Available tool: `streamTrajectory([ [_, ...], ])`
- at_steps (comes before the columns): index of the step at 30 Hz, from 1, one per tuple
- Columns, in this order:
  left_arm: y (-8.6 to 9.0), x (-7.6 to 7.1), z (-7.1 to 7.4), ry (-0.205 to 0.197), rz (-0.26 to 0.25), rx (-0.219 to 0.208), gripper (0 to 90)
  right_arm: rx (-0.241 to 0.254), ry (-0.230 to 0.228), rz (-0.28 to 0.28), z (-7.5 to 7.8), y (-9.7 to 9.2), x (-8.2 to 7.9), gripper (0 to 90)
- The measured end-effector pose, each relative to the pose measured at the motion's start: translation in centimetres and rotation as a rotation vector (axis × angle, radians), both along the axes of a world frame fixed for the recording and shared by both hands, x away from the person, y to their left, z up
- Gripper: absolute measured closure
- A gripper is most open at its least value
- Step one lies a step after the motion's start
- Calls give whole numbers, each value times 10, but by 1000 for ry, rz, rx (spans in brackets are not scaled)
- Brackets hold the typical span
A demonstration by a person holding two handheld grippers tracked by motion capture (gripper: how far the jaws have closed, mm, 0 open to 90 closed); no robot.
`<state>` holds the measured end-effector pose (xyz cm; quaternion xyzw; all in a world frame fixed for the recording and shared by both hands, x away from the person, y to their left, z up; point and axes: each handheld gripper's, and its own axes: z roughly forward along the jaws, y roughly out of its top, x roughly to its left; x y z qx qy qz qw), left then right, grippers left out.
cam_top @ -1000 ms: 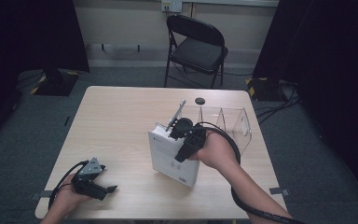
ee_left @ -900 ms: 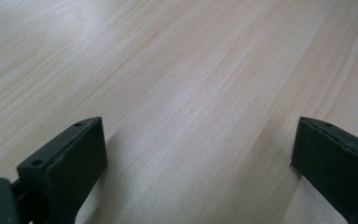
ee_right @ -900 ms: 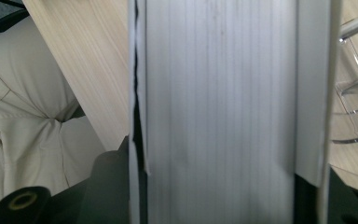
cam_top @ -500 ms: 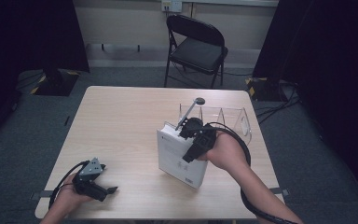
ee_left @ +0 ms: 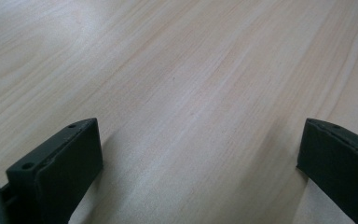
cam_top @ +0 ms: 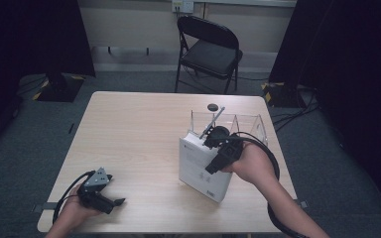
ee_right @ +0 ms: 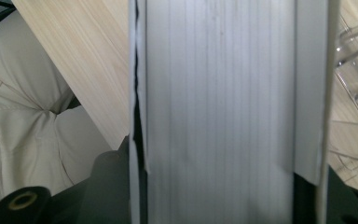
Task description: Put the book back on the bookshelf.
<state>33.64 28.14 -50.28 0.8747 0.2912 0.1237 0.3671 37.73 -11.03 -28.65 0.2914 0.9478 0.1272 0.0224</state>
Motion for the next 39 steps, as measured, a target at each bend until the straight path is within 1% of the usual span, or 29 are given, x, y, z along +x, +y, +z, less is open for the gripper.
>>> streamTrajectory([
  [5, 0, 0, 0, 2, 1, -1, 0, 9, 10, -20, -1, -9, -1, 526],
  [10, 0, 0, 0, -1, 1, 0, 0, -4, 1, -33, -3, -16, -2, 526],
  [12, 0, 0, 0, -1, 1, -1, 0, 0, 11, -40, -3, -20, -2, 526],
  [13, 0, 0, 0, -1, 1, -1, 0, 5, 8, -42, -3, -22, -3, 526],
  [16, 0, 0, 0, -1, 1, -1, 0, -6, 4, -47, -3, -27, -4, 526],
  [17, 0, 0, 0, -1, 1, 0, 0, -2, 8, -53, -3, -29, -4, 526],
  [19, 0, 0, 0, -1, 1, 0, 0, -4, 0, -64, -3, -33, -5, 526],
  [21, 0, 0, 0, -1, 1, 0, 0, 1, 9, -72, -3, -38, -5, 526],
  [24, 0, 0, 0, -1, 2, 0, 0, 2, 11, -80, -4, -45, -5, 526],
  [25, 0, 0, 0, -2, 3, 0, 0, -2, 14, -90, -4, -48, -5, 526],
  [29, 0, 0, 0, -2, 3, 0, 0, -12, 16, -101, -6, -55, -6, 527],
  [32, 0, 0, 0, -2, 3, 0, 0, -28, 7, -112, -5, -61, -7, 527],
  [33, 0, 0, 0, -3, 3, 0, 0, -26, 21, -117, -4, -63, -6, 527],
  [34, 0, 0, 0, -2, 3, 0, 0, -24, 10, -121, -5, -64, -7, 528],
  [37, 0, 0, 0, -2, 3, 0, 0, -21, 10, -129, -3, -70, -7, 527],
  [38, 0, 0, 0, -3, 3, 1, 0, -18, 19, -128, -3, -71, -7, 527],
  [39, 0, 0, 0, -2, 3, 0, 0, -22, 15, -129, -3, -72, -8, 527],
])
